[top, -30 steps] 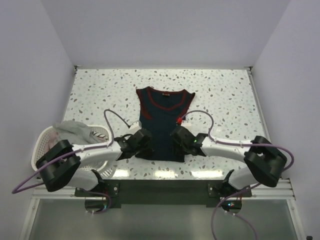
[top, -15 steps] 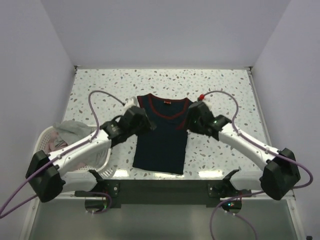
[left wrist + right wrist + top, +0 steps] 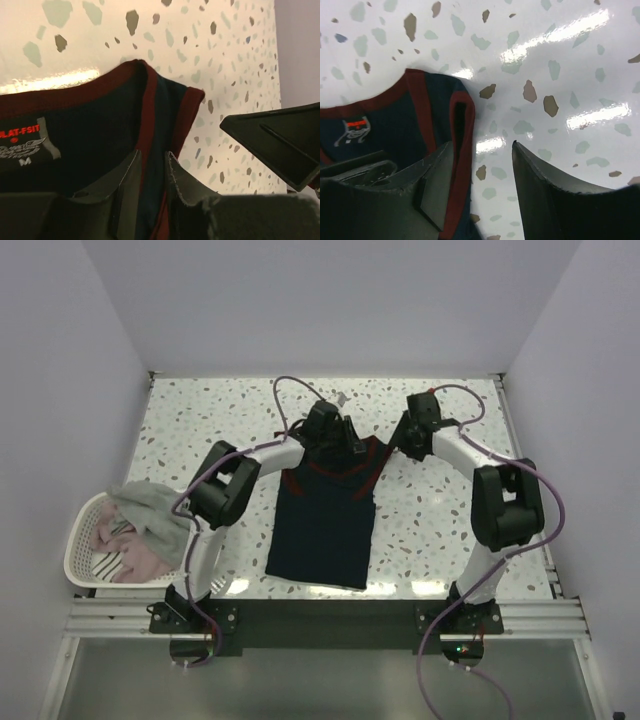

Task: Fold and stack the tank tops
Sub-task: Fold the tank top

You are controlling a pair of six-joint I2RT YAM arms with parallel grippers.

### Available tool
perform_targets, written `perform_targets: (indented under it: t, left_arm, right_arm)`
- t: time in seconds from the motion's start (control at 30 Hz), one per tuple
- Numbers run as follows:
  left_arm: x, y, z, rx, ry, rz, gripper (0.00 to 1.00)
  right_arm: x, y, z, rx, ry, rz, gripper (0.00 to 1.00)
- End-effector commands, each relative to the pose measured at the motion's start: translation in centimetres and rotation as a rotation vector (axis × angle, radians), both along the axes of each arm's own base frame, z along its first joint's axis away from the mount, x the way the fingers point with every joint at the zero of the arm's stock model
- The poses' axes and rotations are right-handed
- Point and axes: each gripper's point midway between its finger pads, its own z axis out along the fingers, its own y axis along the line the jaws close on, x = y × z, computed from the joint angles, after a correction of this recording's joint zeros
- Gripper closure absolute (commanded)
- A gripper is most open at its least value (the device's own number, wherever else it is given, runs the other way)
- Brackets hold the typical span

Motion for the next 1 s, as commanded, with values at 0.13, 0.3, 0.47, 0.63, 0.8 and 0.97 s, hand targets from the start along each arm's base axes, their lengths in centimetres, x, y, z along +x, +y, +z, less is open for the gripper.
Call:
perform_targets:
  t: [0.13,0.3,0.47,0.63,0.8,0.97]
  left_arm:
    - [1.4,-3.7,2.0,-0.102,-0.131,-0.147,0.70]
    - [1.9,-3.8,-0.3,-0.070,-0.099,-0.137,0.70]
    - [2.3,-3.9,-2.3,-0.038,-0.063,-0.127,0.69]
    - [3.2,-4.1,-2.8,-0.018,-0.065,-0.117,0.69]
    - [3.8,-4.1,-3.4,0.009,-0.062,-0.107,0.69]
    - [3.6,-4.4,-4.7,0.044,-0.038,-0.107,0.70]
  right_arm:
    - [3.3,1.1,-1.2,0.015,-0.038,0.026,0.48]
    - [4.2,1.4,-1.5,0.023,-0.053,0.012,0.52]
    - [5.4,1.4,-1.8,0.018,-0.057,0.002,0.75]
    - [6.2,1.5,-1.7,0.013,-0.064,0.002,0.98]
    - [6.4,1.8,-0.6,0.019,-0.084,0.013,1.00]
    - [6.3,2.7,1.9,-0.008,-0.143,0.033,1.00]
